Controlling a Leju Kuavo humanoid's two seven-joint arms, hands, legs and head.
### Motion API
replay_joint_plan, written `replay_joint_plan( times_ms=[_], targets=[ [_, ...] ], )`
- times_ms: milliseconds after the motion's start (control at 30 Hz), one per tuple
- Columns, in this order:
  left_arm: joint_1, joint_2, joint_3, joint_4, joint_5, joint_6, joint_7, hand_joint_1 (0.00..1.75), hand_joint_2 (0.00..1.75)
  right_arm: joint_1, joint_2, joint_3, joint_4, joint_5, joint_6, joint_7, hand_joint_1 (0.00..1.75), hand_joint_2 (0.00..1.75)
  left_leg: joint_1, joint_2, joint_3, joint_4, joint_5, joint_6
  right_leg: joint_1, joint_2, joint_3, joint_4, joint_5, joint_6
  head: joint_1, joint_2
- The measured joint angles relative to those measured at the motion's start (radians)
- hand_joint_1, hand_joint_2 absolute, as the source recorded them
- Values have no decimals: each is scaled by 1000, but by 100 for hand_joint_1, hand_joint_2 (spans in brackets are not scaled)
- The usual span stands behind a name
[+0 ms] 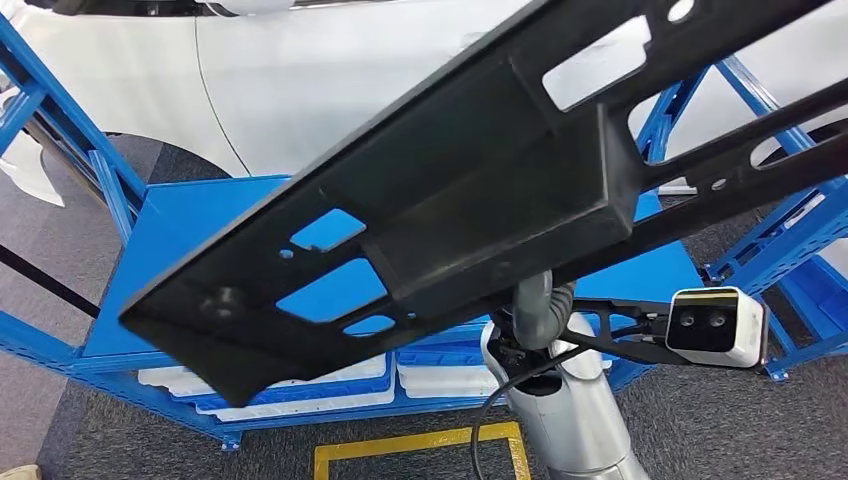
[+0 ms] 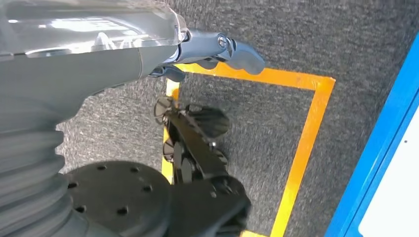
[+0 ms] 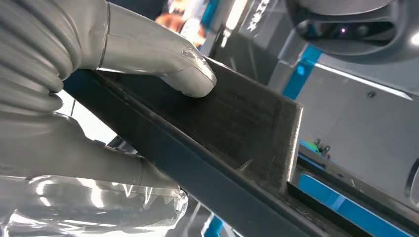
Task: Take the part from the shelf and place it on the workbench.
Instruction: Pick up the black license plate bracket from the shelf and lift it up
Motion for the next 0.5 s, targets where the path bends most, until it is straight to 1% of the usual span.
replay_joint_plan(
  times_ms=[33,67,100,133,167,200,233,267,300,333,367,400,433,467,500],
  targets=[
    [0,0,1,0,0,3,0,0,175,13,-3,9,-8,-12,14,8,175,175,0,0,10,-21,21,0,0,0,1,2,0,0,0,0],
    [-1,0,2,0,1,6,1,0,175,27,-6,18,-16,-17,26,13,175,175,0,0,37,-78,55,2,0,1,1,4,-1,1,0,0],
    [-1,0,3,0,1,10,3,0,175,42,-9,27,-25,-16,38,14,175,175,0,0,73,-153,88,6,0,2,2,6,-3,3,0,0],
    [-2,0,4,0,1,14,6,0,175,60,-12,35,-34,-9,49,9,175,175,-2,0,105,-218,111,11,1,2,1,10,-4,7,0,0],
    [-3,0,5,0,1,17,8,0,175,79,-15,43,-43,3,59,0,175,175,-4,-1,126,-261,124,17,3,2,-1,12,-5,11,0,0],
    [-3,0,6,0,1,20,11,0,175,99,-18,50,-51,18,67,-11,175,175,-6,-2,134,-280,127,23,4,2,-2,13,-5,16,0,0],
    [-3,0,7,0,1,24,13,0,175,120,-22,55,-59,34,73,-23,175,175,-8,-2,134,-280,127,27,6,2,-3,13,-4,21,0,0],
    [-2,0,8,0,1,27,16,0,175,139,-25,59,-67,49,77,-34,175,175,-6,-2,133,-282,130,33,7,2,-3,12,-2,26,0,0],
    [-1,-2,8,0,1,29,18,0,175,157,-27,62,-76,61,79,-44,175,175,-4,-1,133,-286,134,39,7,3,-3,15,-7,31,0,0],
    [-1,-3,8,0,1,31,21,0,175,173,-30,63,-84,71,80,-55,175,175,-1,0,132,-290,139,45,7,3,-9,31,-24,36,0,0],
    [-2,-4,9,0,1,32,24,0,175,187,-32,64,-92,78,80,-64,175,175,1,1,130,-294,144,52,6,4,-22,65,-53,41,0,0],
    [-2,-5,9,0,1,34,27,0,175,200,-35,64,-97,85,81,-73,175,175,1,3,127,-295,148,56,3,4,-42,118,-92,45,0,0],
    [-3,-5,10,0,1,36,29,0,175,215,-37,62,-101,92,85,-80,175,175,0,4,122,-295,151,59,1,4,-67,185,-133,49,0,0],
    [-2,-5,11,0,1,38,31,0,175,230,-38,58,-103,101,92,-85,175,175,0,5,117,-295,154,60,-2,4,-89,246,-163,52,0,0],
    [-2,-5,12,0,1,40,34,0,175,244,-39,52,-105,113,102,-88,175,175,-1,5,111,-293,158,60,-4,4,-99,285,-176,55,0,0]
  ],
)
